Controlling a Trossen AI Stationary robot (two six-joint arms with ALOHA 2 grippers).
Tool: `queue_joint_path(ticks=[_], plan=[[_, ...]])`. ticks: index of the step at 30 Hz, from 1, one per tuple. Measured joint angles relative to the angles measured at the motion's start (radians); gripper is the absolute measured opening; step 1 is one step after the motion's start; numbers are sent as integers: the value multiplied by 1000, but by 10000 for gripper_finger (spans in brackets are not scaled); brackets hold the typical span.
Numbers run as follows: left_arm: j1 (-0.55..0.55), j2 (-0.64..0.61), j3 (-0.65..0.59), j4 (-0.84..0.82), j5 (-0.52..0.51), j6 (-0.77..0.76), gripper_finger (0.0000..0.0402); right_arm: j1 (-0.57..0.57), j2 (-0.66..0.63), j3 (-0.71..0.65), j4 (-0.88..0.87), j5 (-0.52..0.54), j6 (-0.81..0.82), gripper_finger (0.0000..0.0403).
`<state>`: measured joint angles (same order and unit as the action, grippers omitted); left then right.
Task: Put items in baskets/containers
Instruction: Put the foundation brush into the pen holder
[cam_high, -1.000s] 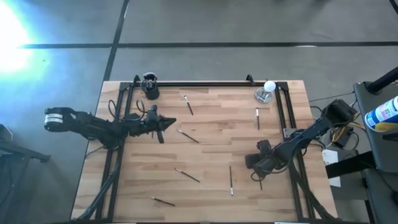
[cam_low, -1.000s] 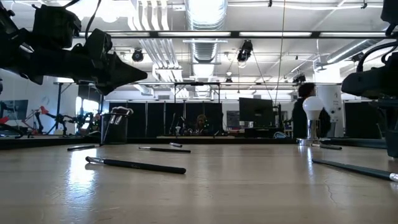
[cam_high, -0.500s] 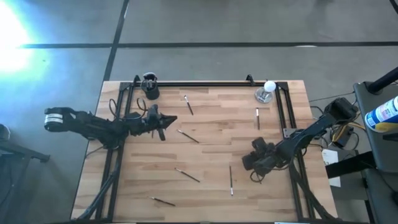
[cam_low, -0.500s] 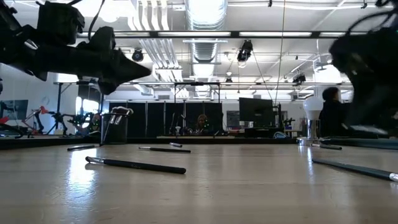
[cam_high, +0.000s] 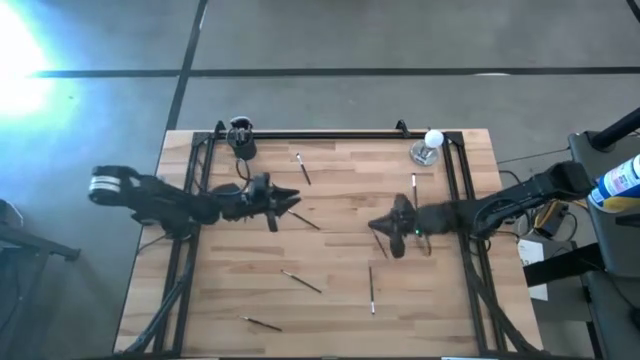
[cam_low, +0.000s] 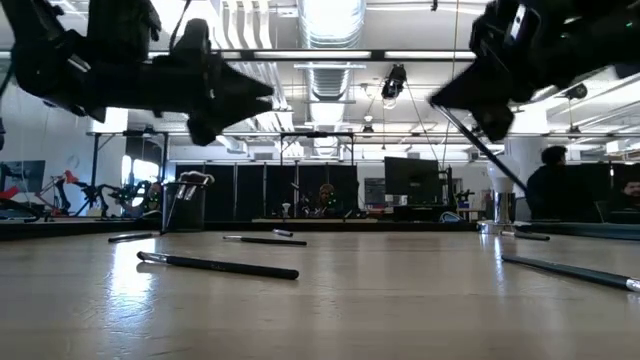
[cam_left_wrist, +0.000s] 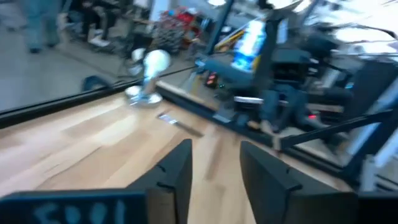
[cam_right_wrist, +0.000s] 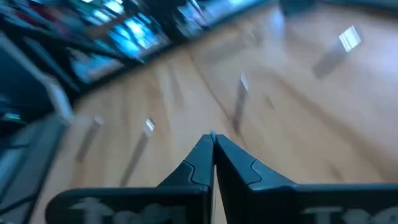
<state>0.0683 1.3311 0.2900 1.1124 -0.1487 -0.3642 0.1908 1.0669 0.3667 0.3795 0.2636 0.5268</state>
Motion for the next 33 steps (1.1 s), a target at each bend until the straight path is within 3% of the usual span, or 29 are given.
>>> queue_joint_path(ticks=[5,9,18,33], plan=[[-54,152,117,95,31,4,140,-143,36,-37,333,-228,-185,8],[-67,246,242,89,70,26,140,-199,78,-20,426,-315,-246,8],[-66,364,471,-48,165,85,140,-205,126,97,444,-292,-307,8],[-67,354,544,-80,174,124,140,-204,226,214,443,-287,-365,8]])
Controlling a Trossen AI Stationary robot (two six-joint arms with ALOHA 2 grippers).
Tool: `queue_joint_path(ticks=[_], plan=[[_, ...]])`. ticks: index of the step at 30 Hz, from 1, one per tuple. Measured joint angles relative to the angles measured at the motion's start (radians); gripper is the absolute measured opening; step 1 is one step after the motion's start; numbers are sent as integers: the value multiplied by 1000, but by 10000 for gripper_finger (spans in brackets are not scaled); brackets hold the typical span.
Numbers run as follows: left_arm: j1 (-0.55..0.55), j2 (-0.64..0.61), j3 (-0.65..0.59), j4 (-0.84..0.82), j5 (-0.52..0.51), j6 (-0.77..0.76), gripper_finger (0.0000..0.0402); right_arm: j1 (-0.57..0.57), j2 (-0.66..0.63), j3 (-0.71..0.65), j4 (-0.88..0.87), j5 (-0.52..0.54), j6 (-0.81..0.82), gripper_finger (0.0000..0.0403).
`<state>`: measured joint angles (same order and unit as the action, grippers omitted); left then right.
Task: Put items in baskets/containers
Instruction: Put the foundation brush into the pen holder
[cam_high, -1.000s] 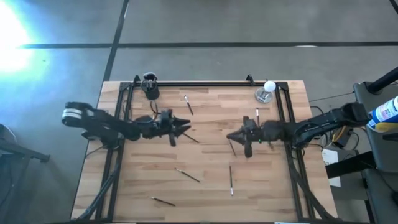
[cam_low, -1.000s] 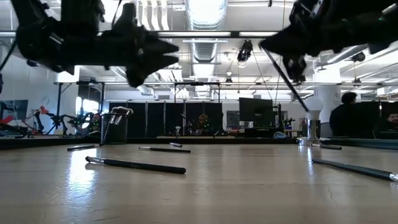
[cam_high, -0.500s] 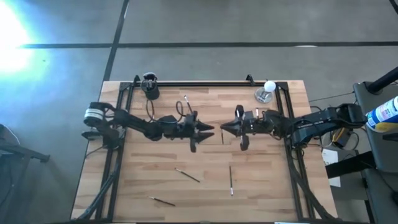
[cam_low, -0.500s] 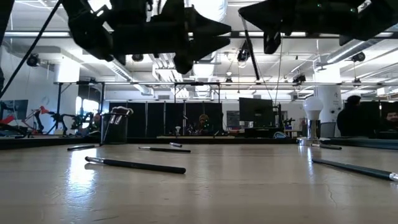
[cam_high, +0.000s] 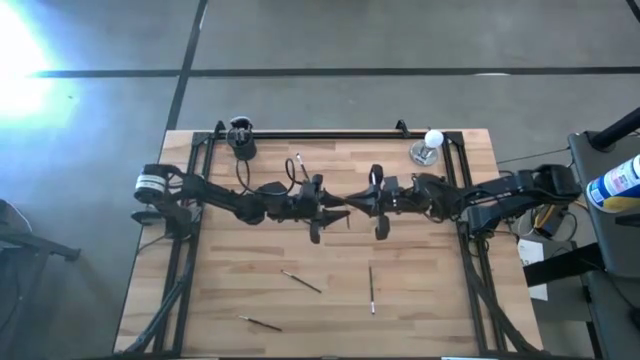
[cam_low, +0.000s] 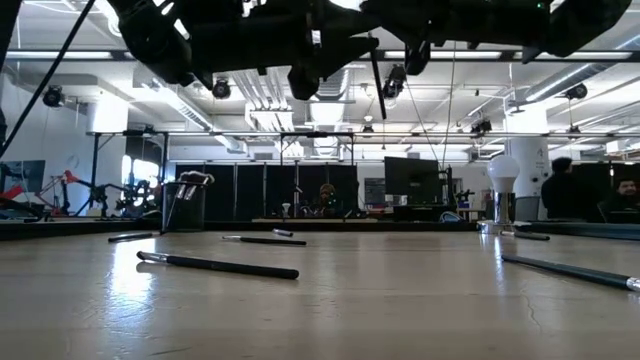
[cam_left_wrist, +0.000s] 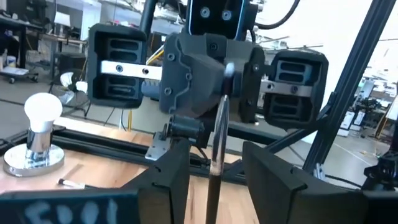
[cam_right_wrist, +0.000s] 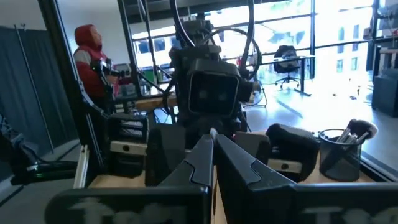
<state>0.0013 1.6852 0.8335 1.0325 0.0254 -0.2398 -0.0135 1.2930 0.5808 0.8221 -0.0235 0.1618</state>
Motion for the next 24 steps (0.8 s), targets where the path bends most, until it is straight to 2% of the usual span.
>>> queue_joint_path(ticks=[3,6,12,15,18,24], plan=[[0,0,0,-2,0,14,138,0,19,16,-2,0,-5,8],[0,-2,-1,-2,0,14,119,0,30,27,1,-1,-9,8],[1,-18,-2,-37,-5,34,16,0,22,28,-4,43,-17,11],[5,-54,-2,-134,-15,60,15,0,-1,18,-15,57,-24,26],[8,-99,-3,-231,-69,87,12,-2,-35,13,-55,62,-24,53],[19,-203,-36,-325,-129,92,12,-1,-114,-12,-190,61,-45,101]])
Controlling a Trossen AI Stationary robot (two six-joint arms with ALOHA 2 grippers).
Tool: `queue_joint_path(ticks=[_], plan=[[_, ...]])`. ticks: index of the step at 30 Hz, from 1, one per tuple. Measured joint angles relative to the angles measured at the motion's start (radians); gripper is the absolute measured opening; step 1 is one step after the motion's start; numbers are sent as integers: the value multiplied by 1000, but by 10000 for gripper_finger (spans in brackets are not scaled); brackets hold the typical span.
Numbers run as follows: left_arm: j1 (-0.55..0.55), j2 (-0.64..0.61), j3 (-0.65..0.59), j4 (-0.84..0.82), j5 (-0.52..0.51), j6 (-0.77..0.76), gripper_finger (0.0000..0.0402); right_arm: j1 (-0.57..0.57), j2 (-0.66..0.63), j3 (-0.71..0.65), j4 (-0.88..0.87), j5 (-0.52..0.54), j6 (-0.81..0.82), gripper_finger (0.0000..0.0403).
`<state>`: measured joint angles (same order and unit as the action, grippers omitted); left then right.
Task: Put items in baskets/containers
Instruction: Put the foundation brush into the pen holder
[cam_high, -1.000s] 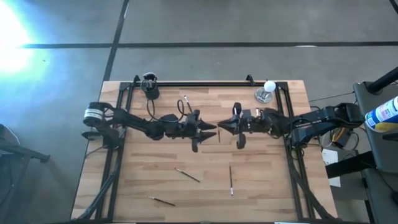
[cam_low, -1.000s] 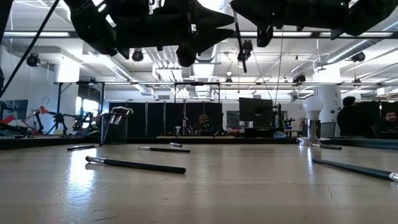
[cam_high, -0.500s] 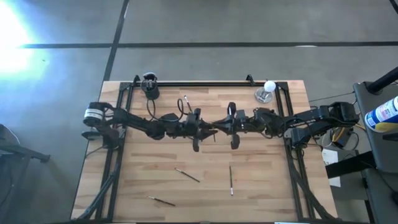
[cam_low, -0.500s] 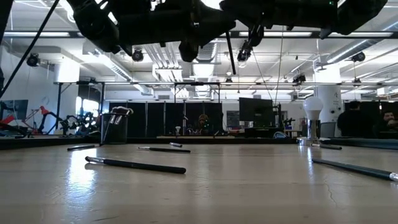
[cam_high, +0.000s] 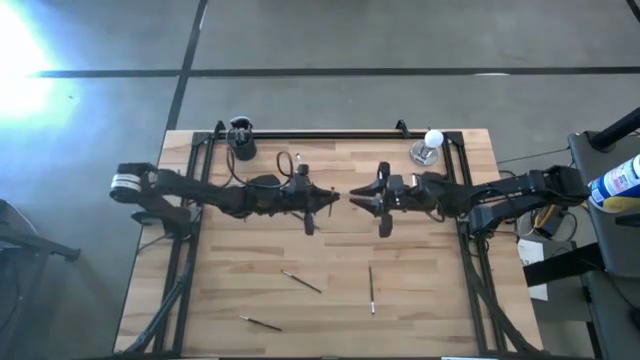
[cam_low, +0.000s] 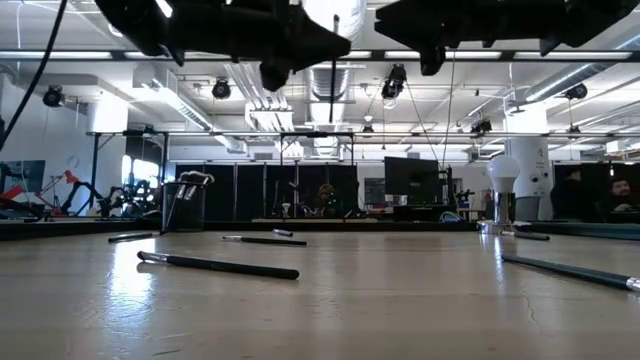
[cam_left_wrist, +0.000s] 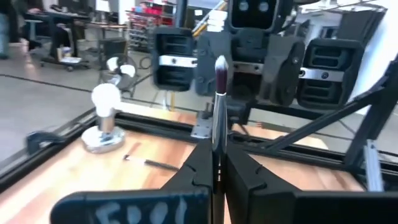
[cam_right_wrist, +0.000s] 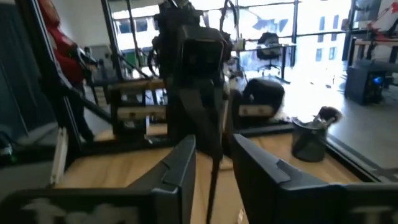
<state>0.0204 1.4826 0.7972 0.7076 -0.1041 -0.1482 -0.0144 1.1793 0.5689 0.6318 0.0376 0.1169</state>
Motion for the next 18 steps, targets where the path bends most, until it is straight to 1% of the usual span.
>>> queue_joint_path(ticks=[2,4,6,9,12,18], plan=[[3,-32,-37,-4,-26,0,12,0,-29,-15,-50,0,-22,102],[11,-65,-78,-4,-59,-3,12,0,-54,-37,-92,-7,-31,93],[28,-98,-123,-6,-88,-8,12,1,-73,-68,-97,-12,-32,77],[76,-148,-181,-11,-96,-20,12,0,-99,-116,-97,-13,-53,44],[152,-197,-228,-26,-96,-39,12,0,-114,-157,-85,-16,-87,15],[352,-262,-277,-90,-52,-60,12,0,-126,-227,1,-23,-115,9]])
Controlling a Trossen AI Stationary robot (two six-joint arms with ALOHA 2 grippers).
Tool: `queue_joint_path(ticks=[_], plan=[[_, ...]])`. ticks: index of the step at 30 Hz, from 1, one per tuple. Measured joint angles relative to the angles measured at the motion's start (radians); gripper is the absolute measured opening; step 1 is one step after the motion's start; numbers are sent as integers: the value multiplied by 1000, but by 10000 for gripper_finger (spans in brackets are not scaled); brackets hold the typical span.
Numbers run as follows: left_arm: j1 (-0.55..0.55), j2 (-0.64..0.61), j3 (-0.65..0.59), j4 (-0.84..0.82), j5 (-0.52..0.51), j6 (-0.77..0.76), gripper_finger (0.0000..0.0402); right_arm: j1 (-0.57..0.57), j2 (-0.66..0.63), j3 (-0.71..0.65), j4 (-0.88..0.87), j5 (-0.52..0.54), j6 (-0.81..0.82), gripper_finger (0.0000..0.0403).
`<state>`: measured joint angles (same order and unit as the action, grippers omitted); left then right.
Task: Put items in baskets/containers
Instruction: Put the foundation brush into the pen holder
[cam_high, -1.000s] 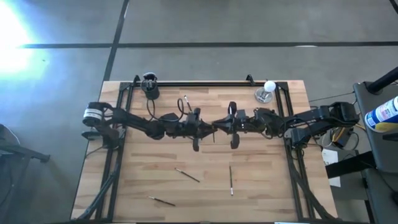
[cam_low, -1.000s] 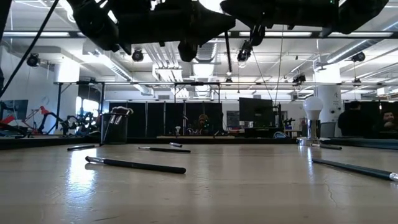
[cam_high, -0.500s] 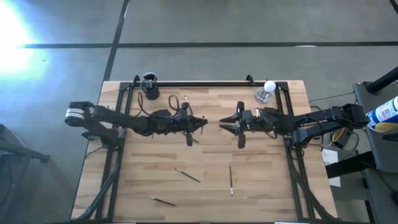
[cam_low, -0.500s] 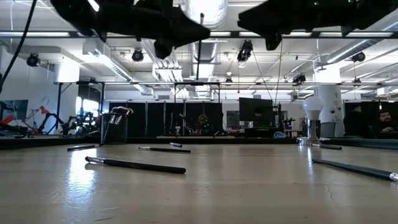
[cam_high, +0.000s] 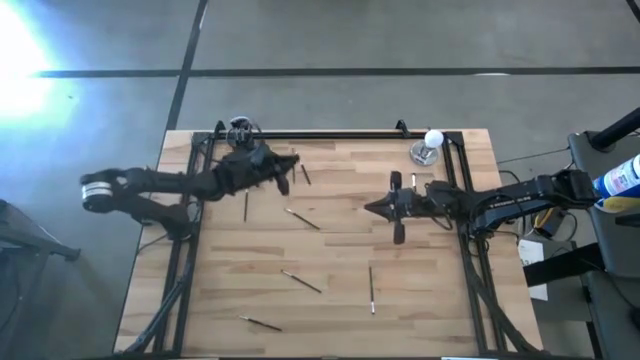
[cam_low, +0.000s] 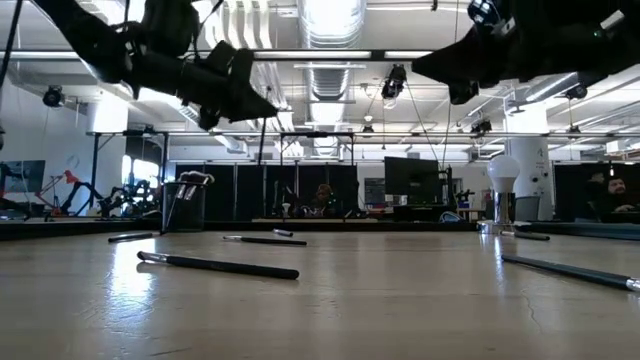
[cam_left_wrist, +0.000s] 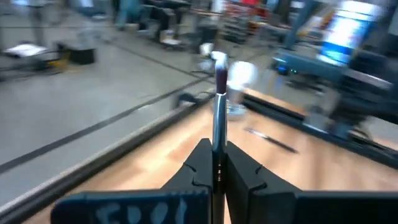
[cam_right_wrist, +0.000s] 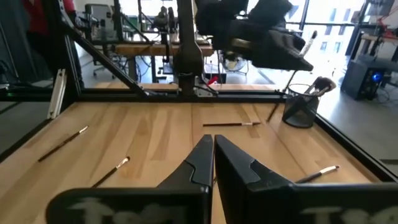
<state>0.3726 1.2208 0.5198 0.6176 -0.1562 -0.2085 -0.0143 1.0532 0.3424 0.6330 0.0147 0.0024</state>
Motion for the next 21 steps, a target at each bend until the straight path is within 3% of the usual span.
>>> queue_joint_path(ticks=[5,16,21], plan=[[134,-38,-3,-76,-19,2,12,-7,1,-42,58,1,-3,8],[337,-154,38,-262,-192,105,13,-13,1,-70,65,12,-19,8],[474,-144,47,-271,-197,89,12,-12,1,-71,65,12,-33,8]])
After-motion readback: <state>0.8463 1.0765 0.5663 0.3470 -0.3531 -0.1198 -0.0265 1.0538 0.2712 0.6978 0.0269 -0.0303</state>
